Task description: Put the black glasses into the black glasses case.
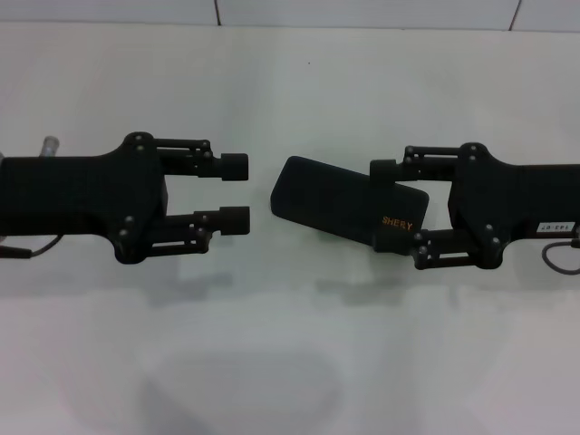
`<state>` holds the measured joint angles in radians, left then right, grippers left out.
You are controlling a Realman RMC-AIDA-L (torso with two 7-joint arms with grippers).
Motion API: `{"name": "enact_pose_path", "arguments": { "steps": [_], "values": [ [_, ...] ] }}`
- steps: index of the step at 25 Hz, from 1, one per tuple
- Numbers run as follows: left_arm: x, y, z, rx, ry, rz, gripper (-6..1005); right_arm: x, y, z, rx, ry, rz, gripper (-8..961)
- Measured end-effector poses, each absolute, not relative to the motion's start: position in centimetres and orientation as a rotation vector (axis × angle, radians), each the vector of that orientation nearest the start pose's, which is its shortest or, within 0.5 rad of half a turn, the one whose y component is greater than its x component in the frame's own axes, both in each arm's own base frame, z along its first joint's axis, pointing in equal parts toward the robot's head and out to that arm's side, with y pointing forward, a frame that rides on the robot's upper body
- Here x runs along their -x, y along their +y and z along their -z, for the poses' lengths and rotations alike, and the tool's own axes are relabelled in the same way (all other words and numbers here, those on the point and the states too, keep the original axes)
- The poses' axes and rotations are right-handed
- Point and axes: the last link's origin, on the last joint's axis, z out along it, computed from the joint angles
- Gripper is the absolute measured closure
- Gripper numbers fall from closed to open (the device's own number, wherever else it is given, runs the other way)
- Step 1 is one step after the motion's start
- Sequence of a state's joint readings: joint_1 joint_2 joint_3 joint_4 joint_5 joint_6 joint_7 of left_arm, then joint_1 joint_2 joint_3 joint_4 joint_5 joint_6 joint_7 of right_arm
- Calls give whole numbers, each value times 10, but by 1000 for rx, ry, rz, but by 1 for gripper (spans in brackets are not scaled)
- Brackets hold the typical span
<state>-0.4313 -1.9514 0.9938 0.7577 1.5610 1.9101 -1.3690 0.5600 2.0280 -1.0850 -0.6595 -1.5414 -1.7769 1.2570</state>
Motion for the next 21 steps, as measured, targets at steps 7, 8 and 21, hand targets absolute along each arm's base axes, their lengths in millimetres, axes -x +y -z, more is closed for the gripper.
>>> {"name": "enact_pose_path", "arguments": {
  "steps": [7,8,21],
  "values": [
    [232,282,-46,2882,-241,1147,416,-178,312,3,2909,82,-1220,247],
    [232,281,-45,2877,-231,1155,412,-177,312,5,2911,81,-1226,245],
    [244,267,-23,2874,-328,1203,392,-175,307,14,2957,79,-1215,160]
  ]
}}
